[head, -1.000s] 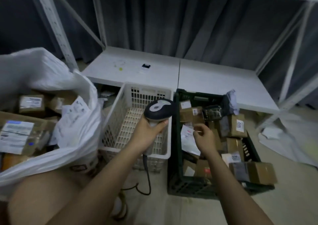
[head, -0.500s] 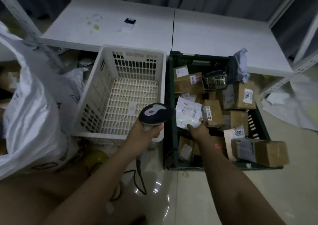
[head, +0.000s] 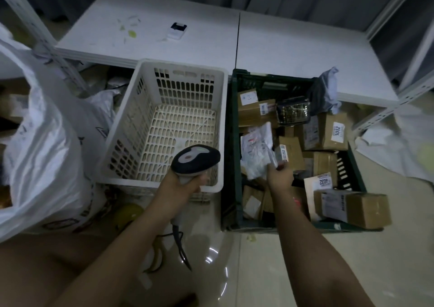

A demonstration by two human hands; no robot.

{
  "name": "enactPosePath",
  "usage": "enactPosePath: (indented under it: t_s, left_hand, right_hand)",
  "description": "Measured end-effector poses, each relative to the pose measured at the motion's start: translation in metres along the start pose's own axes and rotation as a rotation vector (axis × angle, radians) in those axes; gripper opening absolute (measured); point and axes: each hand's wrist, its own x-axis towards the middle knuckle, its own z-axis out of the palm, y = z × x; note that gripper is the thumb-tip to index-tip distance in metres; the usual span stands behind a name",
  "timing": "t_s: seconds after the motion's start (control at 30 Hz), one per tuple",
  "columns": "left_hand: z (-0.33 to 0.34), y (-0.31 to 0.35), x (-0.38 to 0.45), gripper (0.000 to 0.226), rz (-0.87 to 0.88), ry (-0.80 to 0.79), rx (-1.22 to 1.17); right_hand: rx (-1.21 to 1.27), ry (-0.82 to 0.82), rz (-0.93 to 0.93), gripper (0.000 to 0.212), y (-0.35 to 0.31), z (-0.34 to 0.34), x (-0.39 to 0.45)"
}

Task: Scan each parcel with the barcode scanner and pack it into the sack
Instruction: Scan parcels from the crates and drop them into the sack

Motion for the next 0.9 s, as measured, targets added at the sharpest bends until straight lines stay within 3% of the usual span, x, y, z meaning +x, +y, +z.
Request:
enactPosePath:
  t_s: [0.07,0.13,0.3,0.47,0.57,0.73,0.9]
  left_hand:
    - [-0.002,0.001,-0.004,0.038,0.006,0.015,0.005]
    - [-0.004,0.004,-0.011,0.036,0.026,0.024,-0.009]
    - [-0.008,0.013,-0.027,0.030,0.100,0.120,-0.078]
    - [-0.015,0.029,-0.042,0.048,0.162,0.180,-0.224]
    - [-0.025,0.031,-0.044,0.052,0.180,0.144,-0.221]
    - [-0.043,0.029,-0.043,0.049,0.161,0.220,-0.199]
    - [-0.054,0.029,-0.039,0.048,0.143,0.271,-0.193]
  right_hand:
    - [0.163,0.045,-0.188,0.009,-0.024,-0.017,-0.018]
    - [0.221,0.047,-0.401,0.012,-0.045,-0.041,-0.034]
    - [-0.019,-0.286,-0.717,0.017,-0.097,-0.085,-0.074]
    - [-0.290,-0.649,-0.737,0.020,-0.139,-0.073,-0.120]
    - [-0.306,-0.783,-0.737,0.019,-0.153,-0.048,-0.144]
    - [-0.284,-0.773,-0.748,0.015,-0.157,-0.016,-0.157]
    - [-0.188,-0.755,-0.594,0.018,-0.140,-0.017,-0.155]
